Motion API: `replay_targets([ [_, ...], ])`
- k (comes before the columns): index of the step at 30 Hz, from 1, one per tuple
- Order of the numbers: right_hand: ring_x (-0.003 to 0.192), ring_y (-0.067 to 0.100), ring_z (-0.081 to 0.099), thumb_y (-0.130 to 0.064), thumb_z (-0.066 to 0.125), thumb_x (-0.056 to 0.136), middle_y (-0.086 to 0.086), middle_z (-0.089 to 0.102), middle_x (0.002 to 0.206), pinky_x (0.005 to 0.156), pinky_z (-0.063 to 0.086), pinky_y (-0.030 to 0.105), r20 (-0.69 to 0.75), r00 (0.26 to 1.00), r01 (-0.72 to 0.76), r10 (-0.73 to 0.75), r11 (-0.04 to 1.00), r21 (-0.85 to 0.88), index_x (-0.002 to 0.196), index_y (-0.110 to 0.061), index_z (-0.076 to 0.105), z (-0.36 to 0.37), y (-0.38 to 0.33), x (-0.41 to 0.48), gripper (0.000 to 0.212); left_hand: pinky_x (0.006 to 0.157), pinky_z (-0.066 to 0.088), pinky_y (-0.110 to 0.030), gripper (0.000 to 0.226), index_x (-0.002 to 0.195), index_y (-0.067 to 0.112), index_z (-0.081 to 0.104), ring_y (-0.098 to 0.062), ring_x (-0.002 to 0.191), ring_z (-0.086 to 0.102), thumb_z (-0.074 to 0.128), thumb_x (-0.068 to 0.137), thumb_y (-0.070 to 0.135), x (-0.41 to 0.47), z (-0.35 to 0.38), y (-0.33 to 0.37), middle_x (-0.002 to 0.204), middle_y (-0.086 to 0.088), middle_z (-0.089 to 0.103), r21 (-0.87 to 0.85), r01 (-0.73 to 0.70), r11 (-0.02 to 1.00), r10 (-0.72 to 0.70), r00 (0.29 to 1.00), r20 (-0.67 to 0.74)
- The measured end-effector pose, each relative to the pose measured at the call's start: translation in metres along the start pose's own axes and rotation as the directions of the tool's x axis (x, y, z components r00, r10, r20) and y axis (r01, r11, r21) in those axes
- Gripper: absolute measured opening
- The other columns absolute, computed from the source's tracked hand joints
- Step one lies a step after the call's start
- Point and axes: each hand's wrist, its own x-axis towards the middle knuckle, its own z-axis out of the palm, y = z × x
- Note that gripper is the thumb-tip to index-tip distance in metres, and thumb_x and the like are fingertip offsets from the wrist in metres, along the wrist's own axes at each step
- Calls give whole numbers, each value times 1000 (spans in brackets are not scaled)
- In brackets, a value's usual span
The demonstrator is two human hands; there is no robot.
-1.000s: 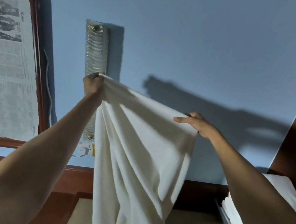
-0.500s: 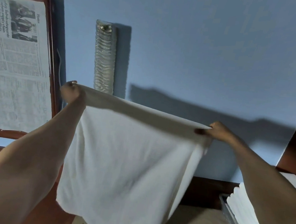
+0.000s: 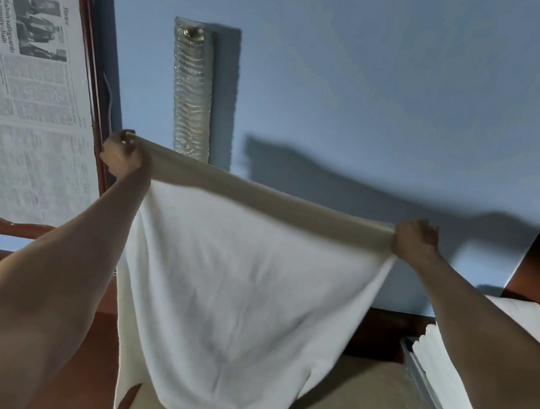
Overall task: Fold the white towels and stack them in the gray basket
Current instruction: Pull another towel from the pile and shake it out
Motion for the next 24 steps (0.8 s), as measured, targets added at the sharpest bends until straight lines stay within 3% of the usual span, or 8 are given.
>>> replay_targets([
  [3,136,32,40,-10,51,97,11,63,130,116,22,44,-136,988,-68,73,997,37,120,-12,68,-7,2,15,28,111,36,-45,33,111,38,74,-29,124,49,47,97,24,4,-8,3,127,-3,55,118,81,990,-82,997,-1],
  [5,134,34,39,-8,51,96,13,63,126,116,18,49,-232,966,-108,118,993,55,116,-11,69,-19,6,22,27,109,40,-49,34,108,37,73,-34,121,51,47,92,24,4,-13,3,123,-4,58,90,62,994,-64,998,19],
  [9,123,30,40,-24,64,81,2,66,105,110,24,48,-279,945,-180,173,984,-3,96,-20,71,-59,13,18,17,99,54,-46,41,104,24,76,-32,109,67,45,78,19,4,-24,0,110,-6,75,-48,58,997,-57,998,23],
  [13,123,34,41,-26,65,77,11,61,119,108,26,51,-318,927,-160,199,977,143,112,-14,63,-65,35,14,38,100,55,-42,43,110,31,77,-27,107,67,46,84,18,-18,-27,7,114,-2,75,-29,44,999,-43,998,37],
  [17,124,37,43,-22,55,82,17,64,117,107,25,55,-342,914,-104,216,943,317,123,-12,47,-54,61,3,44,104,51,-40,42,114,33,74,-27,114,65,45,89,18,-43,-29,8,122,-2,72,27,6,1000,-7,999,36],
  [19,124,37,43,-32,48,89,17,64,119,106,25,58,-351,914,-81,206,937,340,128,-15,45,-44,76,-4,42,107,47,-43,38,115,33,73,-26,116,64,46,93,19,-58,-31,9,123,1,72,69,-22,997,20,999,36],
  [22,126,36,41,-60,38,90,14,59,128,105,27,58,-305,936,-73,174,946,317,127,-17,57,-33,101,-15,60,111,42,-51,36,115,32,73,-25,116,63,45,96,19,-81,-38,11,122,1,72,88,-51,995,46,997,54],
  [24,126,35,40,-70,37,87,12,57,129,103,27,57,-301,942,-54,150,951,305,122,-18,62,-28,117,-25,67,107,46,-47,37,116,30,73,-25,115,64,44,96,18,-95,-45,15,121,0,72,93,-61,994,56,997,53],
])
